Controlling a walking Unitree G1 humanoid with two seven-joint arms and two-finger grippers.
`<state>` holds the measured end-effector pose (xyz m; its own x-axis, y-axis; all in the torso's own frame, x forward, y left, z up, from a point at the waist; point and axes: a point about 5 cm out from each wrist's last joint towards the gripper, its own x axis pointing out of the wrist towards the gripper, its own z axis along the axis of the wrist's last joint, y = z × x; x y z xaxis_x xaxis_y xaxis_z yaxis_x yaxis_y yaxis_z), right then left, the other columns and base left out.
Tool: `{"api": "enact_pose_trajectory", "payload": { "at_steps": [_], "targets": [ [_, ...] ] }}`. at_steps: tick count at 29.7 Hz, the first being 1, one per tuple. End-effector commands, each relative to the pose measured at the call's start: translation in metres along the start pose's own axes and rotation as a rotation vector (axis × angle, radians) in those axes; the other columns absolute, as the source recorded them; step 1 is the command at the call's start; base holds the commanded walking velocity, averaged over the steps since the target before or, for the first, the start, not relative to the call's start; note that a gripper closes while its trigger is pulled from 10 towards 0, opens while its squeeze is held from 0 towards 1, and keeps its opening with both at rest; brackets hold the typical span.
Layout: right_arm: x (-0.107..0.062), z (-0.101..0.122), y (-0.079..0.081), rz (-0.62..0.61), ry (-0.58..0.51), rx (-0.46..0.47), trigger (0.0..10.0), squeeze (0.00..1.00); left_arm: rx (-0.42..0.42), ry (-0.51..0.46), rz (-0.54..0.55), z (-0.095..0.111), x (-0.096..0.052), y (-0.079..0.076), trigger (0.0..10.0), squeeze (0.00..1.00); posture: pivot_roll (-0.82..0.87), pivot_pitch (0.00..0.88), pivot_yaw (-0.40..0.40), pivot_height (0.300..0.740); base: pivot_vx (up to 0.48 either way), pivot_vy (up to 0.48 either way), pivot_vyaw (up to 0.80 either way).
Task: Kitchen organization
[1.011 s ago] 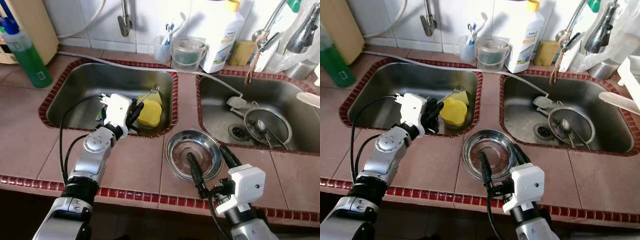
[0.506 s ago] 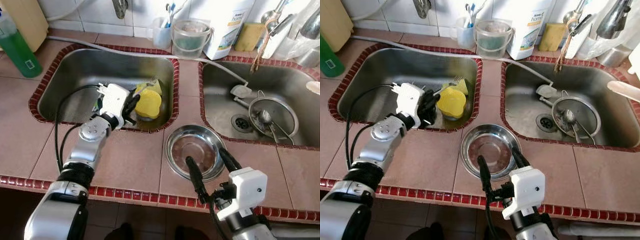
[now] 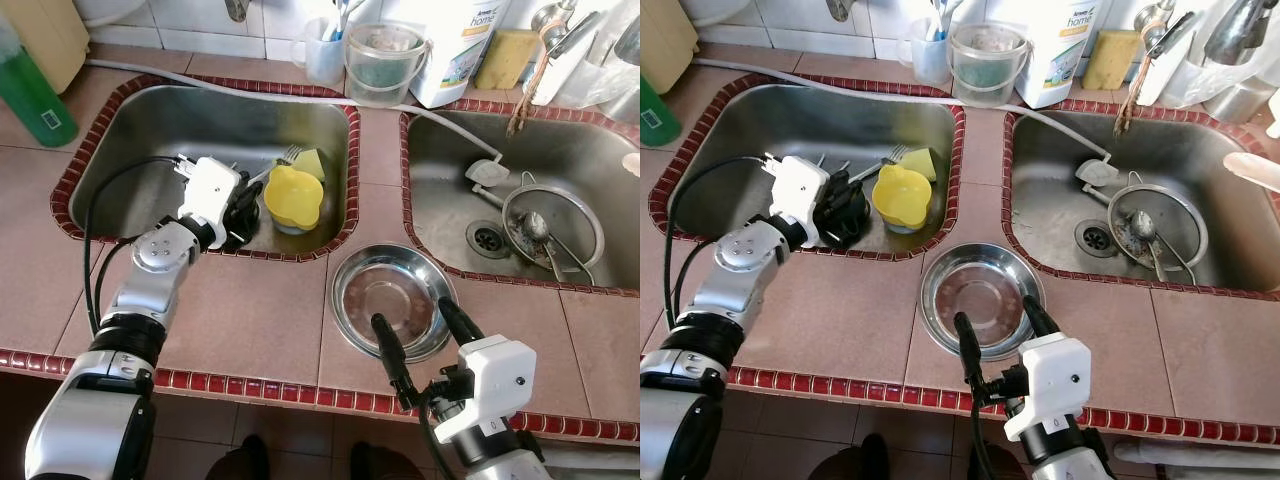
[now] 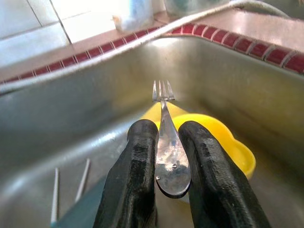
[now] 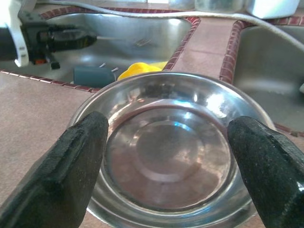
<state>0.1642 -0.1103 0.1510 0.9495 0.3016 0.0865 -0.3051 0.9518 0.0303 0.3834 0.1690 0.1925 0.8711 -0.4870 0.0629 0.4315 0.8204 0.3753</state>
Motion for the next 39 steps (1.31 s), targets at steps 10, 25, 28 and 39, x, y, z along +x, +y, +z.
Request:
{"api": "enact_pose_trajectory", "payload": {
  "at_steps": [10, 25, 28, 39],
  "targets": [
    [-0.005, 0.0, 0.004, 0.019, 0.018, 0.02, 10.0, 0.0, 0.069, 0.0, -0.101, 0.004, 0.001, 0.0, 10.0, 0.0, -0.25, 0.295, -0.008, 0.74, 0.0, 0.0, 0.0],
    [-0.003, 0.029, 0.016, 0.114, -0.077, 0.05, 10.0, 0.0, 0.072, 0.014, -0.114, 0.001, -0.001, 0.006, 10.0, 0.0, -0.25, 0.304, -0.004, 0.74, 0.0, 0.0, 0.0],
    [-0.003, 0.029, 0.017, 0.119, -0.076, 0.046, 10.0, 0.0, 0.07, 0.014, -0.117, 0.001, -0.002, 0.005, 10.0, 0.0, -0.25, 0.3, -0.008, 0.74, 0.0, 0.0, 0.0],
    [-0.004, 0.03, 0.017, 0.123, -0.073, 0.048, 10.0, 0.0, 0.049, 0.009, -0.127, 0.0, -0.003, 0.007, 10.0, 1.0, -0.25, 0.303, -0.009, 0.74, 0.0, 0.0, 0.0]
  ]
}}
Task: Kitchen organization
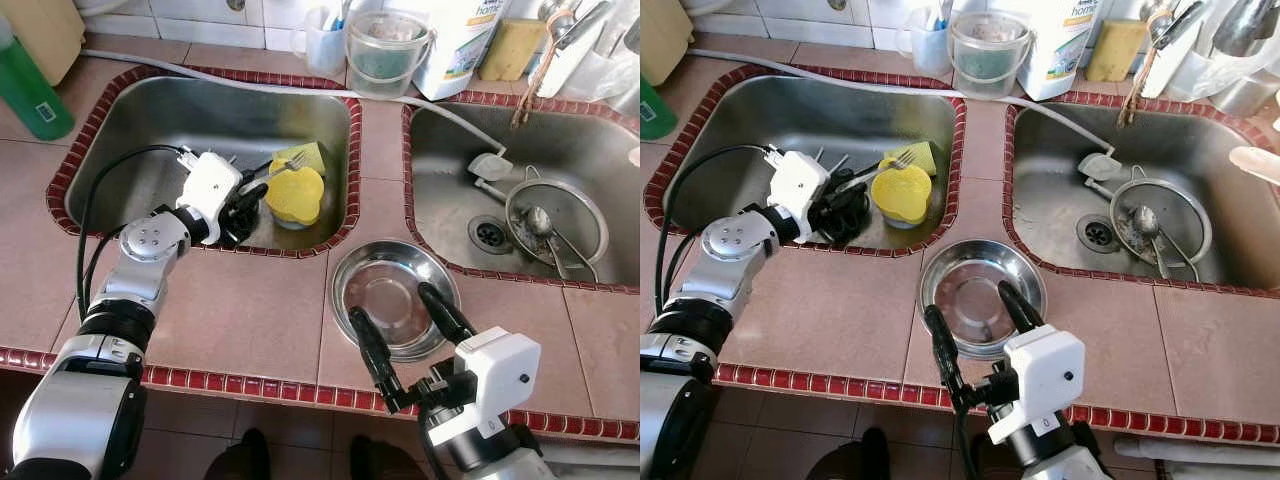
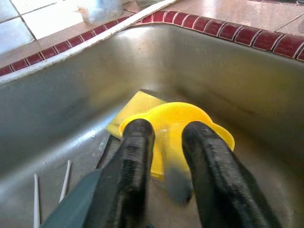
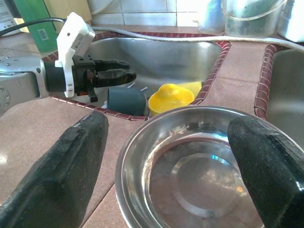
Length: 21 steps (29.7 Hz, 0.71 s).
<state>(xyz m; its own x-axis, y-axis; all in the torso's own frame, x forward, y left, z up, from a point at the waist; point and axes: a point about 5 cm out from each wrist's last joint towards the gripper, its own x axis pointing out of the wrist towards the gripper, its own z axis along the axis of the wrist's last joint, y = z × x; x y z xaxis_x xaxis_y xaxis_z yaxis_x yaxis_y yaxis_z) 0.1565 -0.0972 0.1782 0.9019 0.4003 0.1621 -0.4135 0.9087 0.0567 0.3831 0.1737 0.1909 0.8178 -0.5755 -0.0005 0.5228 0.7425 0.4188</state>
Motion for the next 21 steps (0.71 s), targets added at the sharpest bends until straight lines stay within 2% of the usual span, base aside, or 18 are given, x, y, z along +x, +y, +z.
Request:
{"api": "enact_pose_trajectory", "payload": {
  "at_steps": [1, 13, 17, 20, 21],
  "targets": [
    [-0.002, 0.004, 0.002, 0.01, 0.0, 0.008, 10.0, 0.0, 0.007, -0.008, -0.006, 0.003, 0.0, 0.004, 10.0, 1.0, -0.25, 0.303, -0.009, 0.74, 0.0, 0.0, 0.0],
    [-0.001, 0.004, 0.001, 0.004, 0.005, 0.008, 10.0, 0.0, 0.0, -0.022, 0.001, 0.004, 0.0, 0.005, 10.0, 1.0, -0.25, 0.297, -0.01, 0.74, 0.0, 0.0, 0.0],
    [0.005, 0.004, -0.005, -0.026, -0.016, -0.013, 10.0, 0.0, -0.045, -0.055, 0.038, 0.008, -0.001, 0.007, 10.0, 1.0, -0.24, 0.284, -0.008, 0.74, 0.0, 0.0, 0.0],
    [0.016, 0.004, -0.016, -0.095, -0.048, -0.031, 10.0, 0.0, -0.11, -0.098, 0.105, 0.011, -0.004, 0.01, 10.0, 1.0, -0.22, 0.262, -0.002, 0.74, 0.0, 0.0, 0.0],
    [0.022, 0.002, -0.02, -0.123, -0.051, -0.067, 10.0, 0.0, -0.142, -0.121, 0.16, 0.012, -0.007, 0.011, 10.0, 1.0, -0.22, 0.255, -0.001, 0.74, 0.0, 0.0, 0.0]
  ]
}}
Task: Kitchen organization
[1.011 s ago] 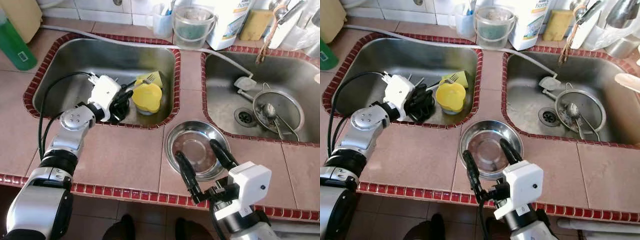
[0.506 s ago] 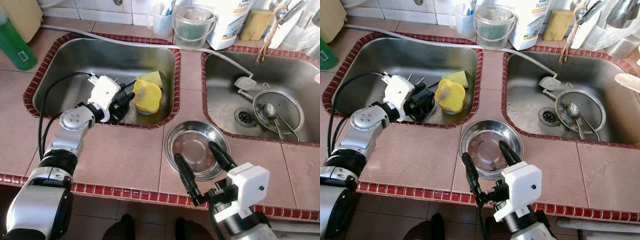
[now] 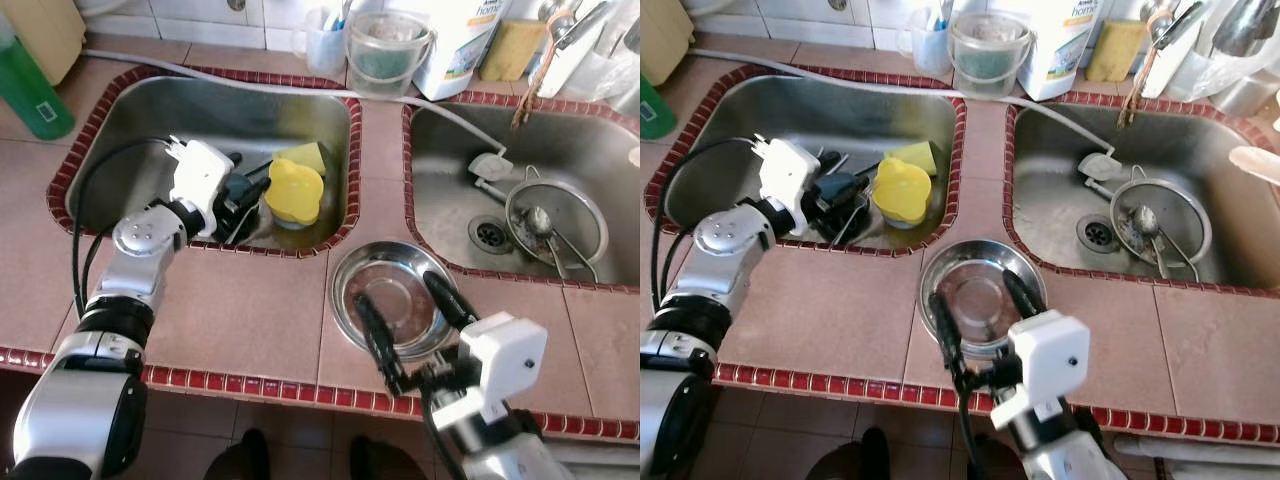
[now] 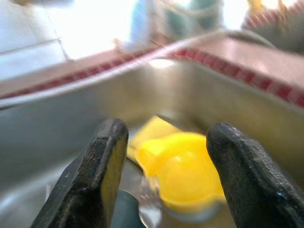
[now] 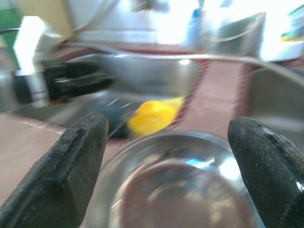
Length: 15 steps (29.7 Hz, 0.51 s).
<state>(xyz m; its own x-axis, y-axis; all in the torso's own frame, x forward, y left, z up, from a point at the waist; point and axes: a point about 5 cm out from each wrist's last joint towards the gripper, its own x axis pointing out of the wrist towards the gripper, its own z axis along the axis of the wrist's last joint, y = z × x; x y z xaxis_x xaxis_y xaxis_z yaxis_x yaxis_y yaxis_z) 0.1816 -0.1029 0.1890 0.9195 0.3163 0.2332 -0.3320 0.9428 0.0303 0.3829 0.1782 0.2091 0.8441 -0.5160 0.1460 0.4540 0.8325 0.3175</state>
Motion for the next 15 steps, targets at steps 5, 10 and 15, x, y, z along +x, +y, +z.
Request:
{"api": "enact_pose_trajectory", "payload": {
  "at_steps": [5, 10, 15],
  "targets": [
    [0.021, -0.012, -0.022, -0.153, -0.014, -0.07, 10.0, 0.0, -0.147, -0.076, 0.18, -0.002, -0.013, -0.006, 10.0, 0.0, -0.2, 0.214, 0.0, 0.74, 0.0, 0.0, 0.0],
    [0.037, -0.014, -0.03, -0.188, -0.037, -0.073, 10.0, 0.0, -0.169, -0.084, 0.243, -0.007, -0.022, -0.018, 10.0, 0.0, -0.18, 0.179, -0.001, 0.74, 0.0, 0.0, 0.0],
    [0.053, -0.018, -0.038, -0.219, -0.055, -0.076, 10.0, 0.0, -0.243, -0.102, 0.318, -0.004, -0.028, -0.025, 10.0, 0.0, -0.16, 0.144, -0.01, 0.74, 0.0, 0.0, 0.0]
  ]
}}
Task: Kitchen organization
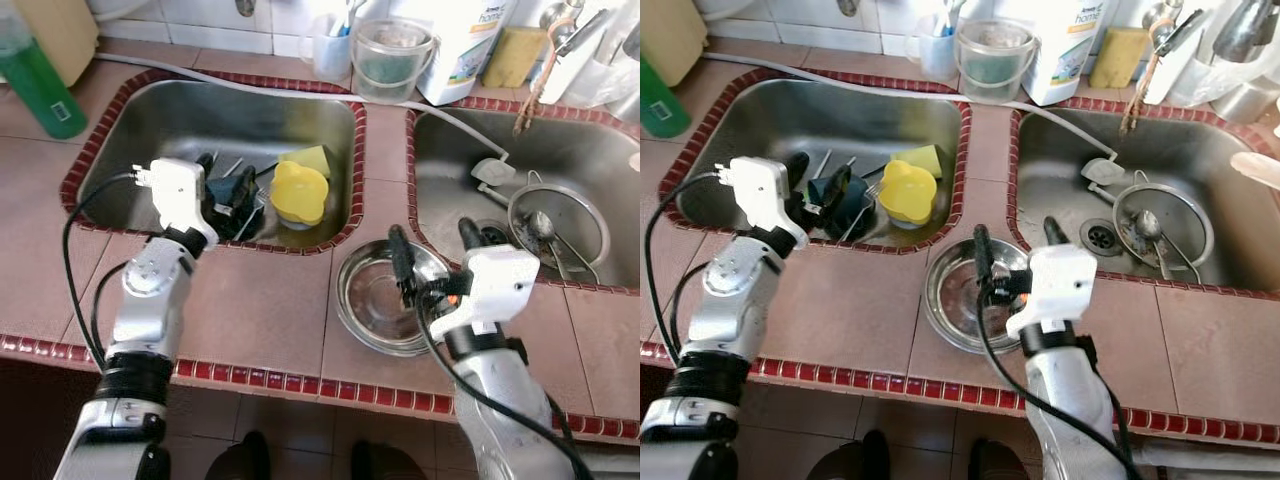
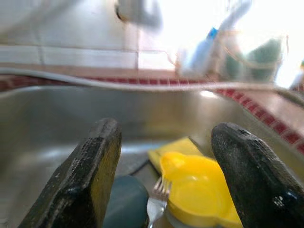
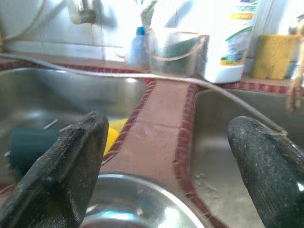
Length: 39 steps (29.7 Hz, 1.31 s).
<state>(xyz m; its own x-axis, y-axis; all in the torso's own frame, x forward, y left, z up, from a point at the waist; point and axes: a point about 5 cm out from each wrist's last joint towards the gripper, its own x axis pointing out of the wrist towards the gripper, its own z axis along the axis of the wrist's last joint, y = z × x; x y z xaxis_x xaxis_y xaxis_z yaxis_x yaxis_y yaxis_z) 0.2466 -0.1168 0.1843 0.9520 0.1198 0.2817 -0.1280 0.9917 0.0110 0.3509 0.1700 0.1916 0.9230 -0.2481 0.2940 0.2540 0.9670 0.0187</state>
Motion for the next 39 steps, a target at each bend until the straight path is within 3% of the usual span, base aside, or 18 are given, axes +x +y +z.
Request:
{"api": "enact_pose_trajectory", "payload": {
  "at_steps": [1, 11, 22, 30, 39],
  "targets": [
    [0.006, -0.003, -0.005, -0.031, -0.005, -0.009, 10.0, 0.0, -0.026, -0.004, 0.034, 0.001, -0.007, -0.003, 10.0, 0.0, -0.16, 0.122, -0.011, 0.74, 0.0, 0.0, 0.0],
    [0.028, -0.015, -0.002, -0.004, -0.045, -0.033, 10.0, 0.0, -0.1, -0.012, 0.12, -0.002, -0.025, -0.026, 10.0, 0.0, -0.12, 0.039, -0.037, 0.74, 0.0, 0.0, 0.0],
    [0.026, -0.033, -0.002, 0.012, -0.059, -0.058, 10.0, 0.0, -0.091, 0.018, 0.14, -0.019, -0.047, -0.042, 10.0, 0.0, -0.11, 0.003, -0.044, 0.74, 0.0, 0.0, 0.0],
    [0.02, -0.05, -0.002, 0.023, -0.035, -0.058, 10.0, 0.0, -0.089, 0.057, 0.16, -0.032, -0.061, -0.042, 10.0, 0.0, -0.11, 0.0, -0.049, 0.74, 0.0, 0.0, 0.0],
    [0.023, -0.055, -0.005, 0.008, -0.055, -0.07, 10.0, 0.0, -0.049, 0.034, 0.162, -0.03, -0.06, -0.042, 10.0, 0.0, -0.11, 0.0, -0.05, 0.74, 0.0, 0.0, 0.0]
  ]
}}
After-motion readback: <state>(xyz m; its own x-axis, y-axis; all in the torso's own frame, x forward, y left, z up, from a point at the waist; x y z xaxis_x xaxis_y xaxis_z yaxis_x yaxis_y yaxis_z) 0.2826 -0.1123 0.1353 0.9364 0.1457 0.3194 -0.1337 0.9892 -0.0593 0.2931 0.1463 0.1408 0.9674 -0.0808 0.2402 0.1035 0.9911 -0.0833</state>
